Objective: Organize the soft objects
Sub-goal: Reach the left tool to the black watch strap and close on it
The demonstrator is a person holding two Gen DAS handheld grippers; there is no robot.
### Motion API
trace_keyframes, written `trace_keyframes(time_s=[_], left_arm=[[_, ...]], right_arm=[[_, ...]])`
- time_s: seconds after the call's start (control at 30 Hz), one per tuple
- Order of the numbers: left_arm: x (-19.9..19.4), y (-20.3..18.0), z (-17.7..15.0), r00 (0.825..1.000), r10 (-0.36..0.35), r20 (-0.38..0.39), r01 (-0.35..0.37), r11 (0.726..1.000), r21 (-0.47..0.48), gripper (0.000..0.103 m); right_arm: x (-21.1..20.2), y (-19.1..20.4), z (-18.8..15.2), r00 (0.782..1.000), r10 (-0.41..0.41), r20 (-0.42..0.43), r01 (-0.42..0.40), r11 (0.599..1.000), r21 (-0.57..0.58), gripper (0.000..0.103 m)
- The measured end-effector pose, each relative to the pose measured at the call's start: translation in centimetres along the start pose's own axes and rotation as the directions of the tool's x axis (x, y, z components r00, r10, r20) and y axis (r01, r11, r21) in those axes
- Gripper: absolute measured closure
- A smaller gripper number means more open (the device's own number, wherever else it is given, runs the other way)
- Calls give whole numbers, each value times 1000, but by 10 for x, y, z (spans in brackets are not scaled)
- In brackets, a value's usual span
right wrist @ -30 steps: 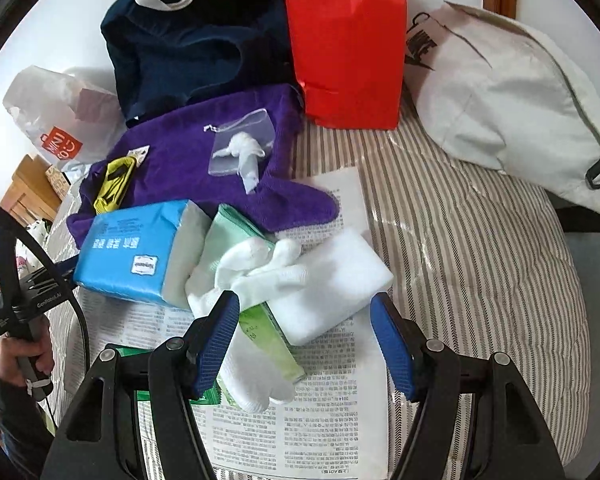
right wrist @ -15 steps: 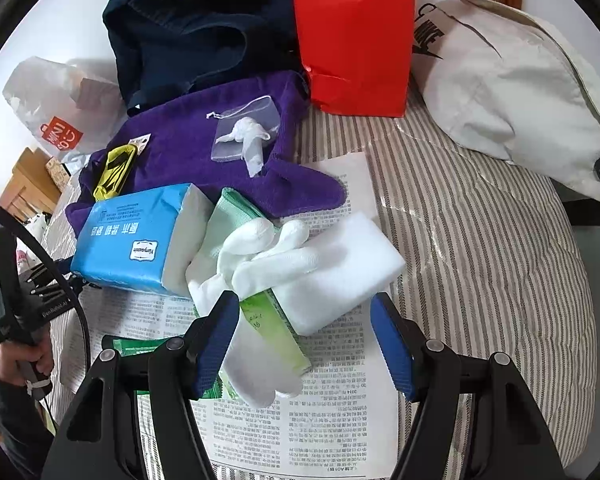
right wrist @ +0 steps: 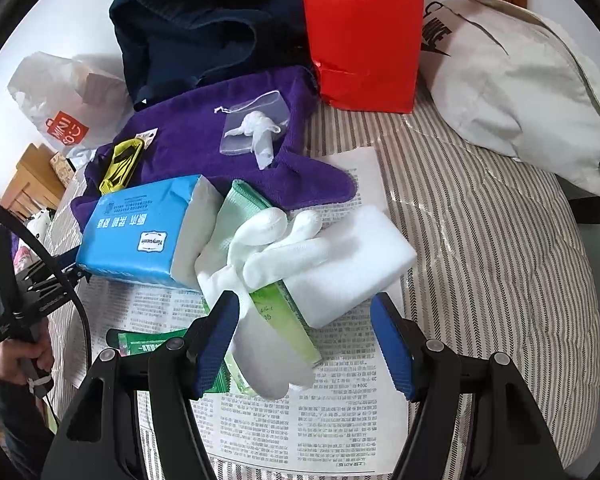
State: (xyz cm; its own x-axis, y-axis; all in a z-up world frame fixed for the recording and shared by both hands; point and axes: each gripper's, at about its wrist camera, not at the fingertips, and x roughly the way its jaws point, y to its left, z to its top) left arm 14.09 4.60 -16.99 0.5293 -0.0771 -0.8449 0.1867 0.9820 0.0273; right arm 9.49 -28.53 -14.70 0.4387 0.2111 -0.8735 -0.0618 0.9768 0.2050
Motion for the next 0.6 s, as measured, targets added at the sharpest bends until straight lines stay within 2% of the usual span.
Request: trace_keyframes(time_s=[0.03, 0.1, 0.3, 0.47, 0.57, 0.6], left_arm=[[2, -1, 0, 1000, 5, 2, -5, 1000, 5, 57], [0, -2, -1, 1000, -22, 20, 22, 1000, -7, 81], [-10, 6, -15, 999, -39, 21, 40, 997, -72, 82], [-12, 2, -20, 999, -44, 22, 46, 995, -93, 77], [-9, 0, -19, 999, -22, 28, 25, 996, -86, 77], [-9, 0, -17, 1000, -11, 19, 13, 996, -88, 82]], right_arm=[[0, 0, 0, 1000, 1, -2, 0, 1000, 2, 36], [0, -2, -2, 1000, 0, -3, 0, 1000, 4, 36], [-1, -8, -2, 1000, 2, -4, -2, 1000, 20, 36], [0, -5, -1, 1000, 9, -4, -9, 1000, 11, 36], [2, -3, -2, 1000, 12, -8, -12, 1000, 8, 36], [3, -4, -3, 1000, 16, -11, -16, 1000, 10, 36]])
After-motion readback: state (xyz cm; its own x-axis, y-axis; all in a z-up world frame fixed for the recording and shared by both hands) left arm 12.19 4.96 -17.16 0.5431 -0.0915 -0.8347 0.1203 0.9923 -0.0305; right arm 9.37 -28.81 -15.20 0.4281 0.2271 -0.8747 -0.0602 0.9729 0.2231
